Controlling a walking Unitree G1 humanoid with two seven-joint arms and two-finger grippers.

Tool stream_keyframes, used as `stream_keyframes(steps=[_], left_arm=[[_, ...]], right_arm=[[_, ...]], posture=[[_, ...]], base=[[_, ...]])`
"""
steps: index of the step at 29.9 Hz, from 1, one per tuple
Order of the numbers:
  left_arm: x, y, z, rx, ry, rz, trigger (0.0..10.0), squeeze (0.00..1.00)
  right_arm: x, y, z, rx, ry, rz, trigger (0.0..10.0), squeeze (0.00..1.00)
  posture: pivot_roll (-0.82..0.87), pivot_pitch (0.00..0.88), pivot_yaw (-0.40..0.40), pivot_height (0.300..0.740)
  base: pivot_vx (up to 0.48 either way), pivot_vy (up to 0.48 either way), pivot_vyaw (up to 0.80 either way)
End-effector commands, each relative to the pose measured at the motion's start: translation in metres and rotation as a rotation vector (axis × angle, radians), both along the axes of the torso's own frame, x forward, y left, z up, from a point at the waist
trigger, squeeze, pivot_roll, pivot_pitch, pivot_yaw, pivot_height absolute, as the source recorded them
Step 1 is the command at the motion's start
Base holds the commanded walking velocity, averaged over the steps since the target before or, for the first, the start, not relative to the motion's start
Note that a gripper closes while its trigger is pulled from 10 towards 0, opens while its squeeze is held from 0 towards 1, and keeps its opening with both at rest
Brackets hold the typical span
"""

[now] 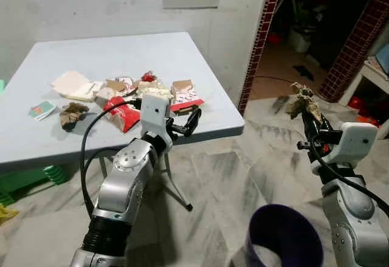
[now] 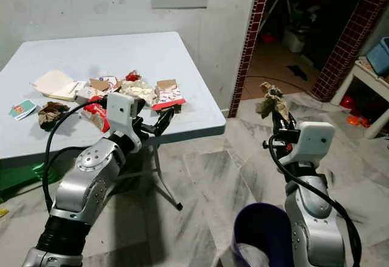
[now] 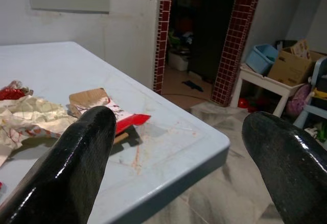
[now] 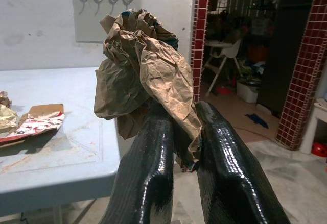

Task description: Picking trash to rubbish bin

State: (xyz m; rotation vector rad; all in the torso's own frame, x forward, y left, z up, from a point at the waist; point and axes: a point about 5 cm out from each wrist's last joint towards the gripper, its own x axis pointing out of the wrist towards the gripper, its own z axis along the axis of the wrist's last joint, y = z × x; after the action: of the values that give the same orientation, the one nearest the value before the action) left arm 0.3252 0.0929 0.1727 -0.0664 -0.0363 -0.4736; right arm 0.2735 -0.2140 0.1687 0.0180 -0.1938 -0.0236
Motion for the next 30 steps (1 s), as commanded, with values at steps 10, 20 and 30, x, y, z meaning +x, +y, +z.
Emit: stream_keyframes(steps=[10,20,30], left_arm=[[-0.011,-0.02,-0.008,0.081,0.018,-0.172,10.0,0.0],[-0.02,-0.034,-0.009,0.099,0.014,-0.295,10.0,0.0],[-0.021,-0.042,-0.012,0.109,0.029,-0.357,10.0,0.0]], right_arm=[[0.004,-0.017,-0.001,0.027,0.033,-0.088,10.0,0.0],[0.002,-0.04,-0.013,0.019,0.074,-0.203,10.0,0.0],[-0.012,-0.054,-0.036,0.016,0.146,-0.275,10.0,0.0]], posture=[[-0.1,0.058,-0.016,0.74],[-0.12,0.081,0.014,0.74],[-0.16,0.107,0.052,0.74]], base=[[0.0,0.0,0.0],[0.0,0.0,0.0],[0.0,0.0,0.0]])
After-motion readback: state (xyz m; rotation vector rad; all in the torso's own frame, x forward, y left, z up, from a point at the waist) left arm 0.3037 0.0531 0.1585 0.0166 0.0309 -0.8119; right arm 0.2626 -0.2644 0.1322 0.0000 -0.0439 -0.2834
